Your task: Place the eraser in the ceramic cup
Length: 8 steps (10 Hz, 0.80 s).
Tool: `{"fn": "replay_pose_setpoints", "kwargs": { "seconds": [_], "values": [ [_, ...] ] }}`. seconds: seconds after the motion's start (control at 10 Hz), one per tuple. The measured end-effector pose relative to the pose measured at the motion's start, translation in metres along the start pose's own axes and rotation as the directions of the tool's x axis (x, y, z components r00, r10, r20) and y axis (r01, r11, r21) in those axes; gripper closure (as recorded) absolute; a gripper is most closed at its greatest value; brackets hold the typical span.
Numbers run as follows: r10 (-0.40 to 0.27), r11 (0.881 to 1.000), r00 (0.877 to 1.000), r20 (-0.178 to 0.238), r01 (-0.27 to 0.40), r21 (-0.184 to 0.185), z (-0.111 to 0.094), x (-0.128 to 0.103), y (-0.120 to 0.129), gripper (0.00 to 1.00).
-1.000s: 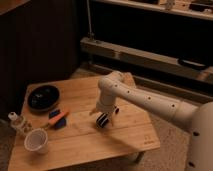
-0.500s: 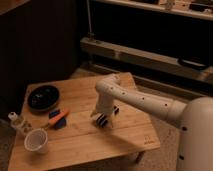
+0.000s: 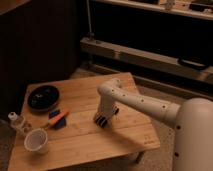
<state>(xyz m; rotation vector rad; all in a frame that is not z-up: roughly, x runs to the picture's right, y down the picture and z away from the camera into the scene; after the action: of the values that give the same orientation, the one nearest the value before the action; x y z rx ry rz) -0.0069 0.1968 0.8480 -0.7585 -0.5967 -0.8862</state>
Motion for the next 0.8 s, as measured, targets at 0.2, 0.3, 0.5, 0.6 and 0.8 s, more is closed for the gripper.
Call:
{"fn": "replay_pose_setpoints", "kwargs": {
  "seconds": [0.2,0.3,0.5,0.6,0.8],
  "values": [
    [-0.007,1.000,1.000,0.006,0.007,0.005,-0.001,0.001,0.000,0.68],
    [-0.018,1.000,1.000,0.005,0.018,0.010,-0.006,0.001,-0.002,0.79],
    [-0.068,0.997,0.998,0.002,0.068,0.029,-0.022,-0.002,-0.005,0.96],
    [-0.141,0.989,0.990,0.004,0.140,0.054,-0.037,-0.007,-0.010,1.00],
    [-0.318,0.938,0.948,0.012,0.312,0.154,-0.076,-0.023,-0.015,1.00]
  ]
}}
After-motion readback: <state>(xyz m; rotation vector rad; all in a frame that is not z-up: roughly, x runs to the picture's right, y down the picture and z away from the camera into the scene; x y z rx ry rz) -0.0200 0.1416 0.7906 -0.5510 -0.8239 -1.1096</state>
